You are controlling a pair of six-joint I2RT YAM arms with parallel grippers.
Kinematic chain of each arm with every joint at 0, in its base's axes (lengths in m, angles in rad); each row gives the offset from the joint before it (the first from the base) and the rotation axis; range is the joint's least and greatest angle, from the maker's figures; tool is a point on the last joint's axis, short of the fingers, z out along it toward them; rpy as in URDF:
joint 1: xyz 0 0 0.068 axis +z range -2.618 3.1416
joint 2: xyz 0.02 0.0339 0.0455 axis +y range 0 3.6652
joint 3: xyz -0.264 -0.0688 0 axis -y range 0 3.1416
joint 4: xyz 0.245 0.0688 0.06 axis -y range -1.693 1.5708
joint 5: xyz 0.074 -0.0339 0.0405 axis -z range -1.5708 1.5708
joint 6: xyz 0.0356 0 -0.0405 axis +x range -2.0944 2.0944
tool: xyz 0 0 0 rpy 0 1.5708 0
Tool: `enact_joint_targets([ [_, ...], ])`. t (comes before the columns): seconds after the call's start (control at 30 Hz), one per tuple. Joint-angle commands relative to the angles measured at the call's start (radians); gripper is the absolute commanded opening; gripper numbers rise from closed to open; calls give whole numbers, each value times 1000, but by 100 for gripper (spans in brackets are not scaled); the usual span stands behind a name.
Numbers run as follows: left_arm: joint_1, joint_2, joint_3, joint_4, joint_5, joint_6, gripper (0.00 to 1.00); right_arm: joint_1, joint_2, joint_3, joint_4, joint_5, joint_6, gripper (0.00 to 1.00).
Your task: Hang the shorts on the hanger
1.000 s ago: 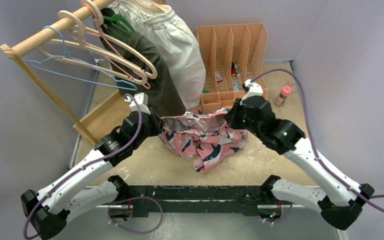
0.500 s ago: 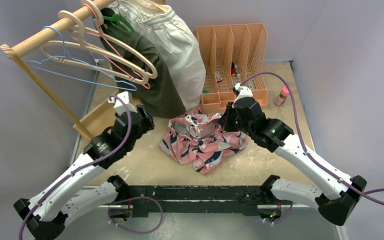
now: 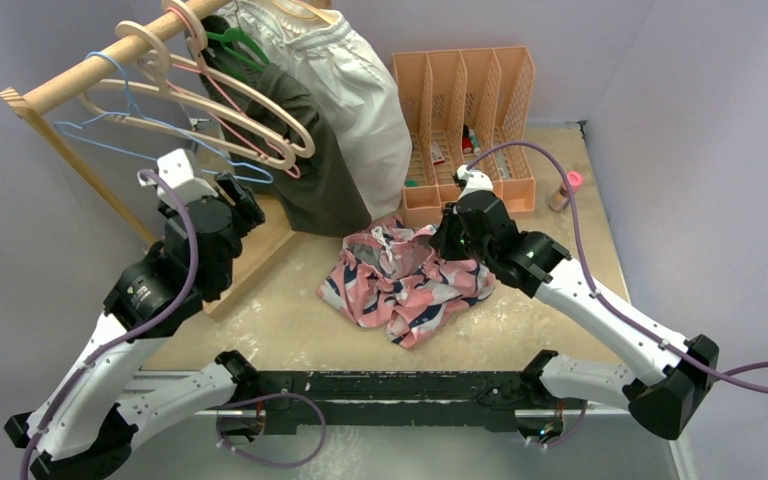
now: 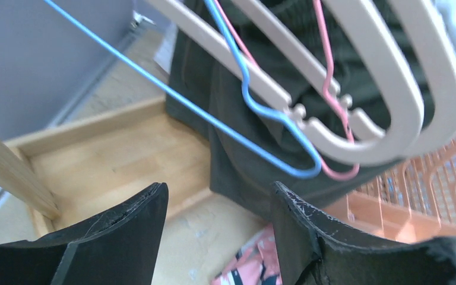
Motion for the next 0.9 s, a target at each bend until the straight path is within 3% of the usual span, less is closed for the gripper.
enact_joint_targets([
  [0.0,-1,80,114,22,-206,119,63,-2,-11,15,36,-17,-22,0],
  [0.33,-1,236,293,72,-299,189,65,0,-23,0,41,-47,-36,0],
  [0.57,20,302,293,115,-397,236,65,3,-19,-7,56,-65,-54,0],
  [0.73,175,322,273,110,-257,225,64,3,-21,-8,55,-60,-57,0],
  [0.87,213,329,260,92,-223,228,55,3,-27,-9,58,-56,-60,0],
])
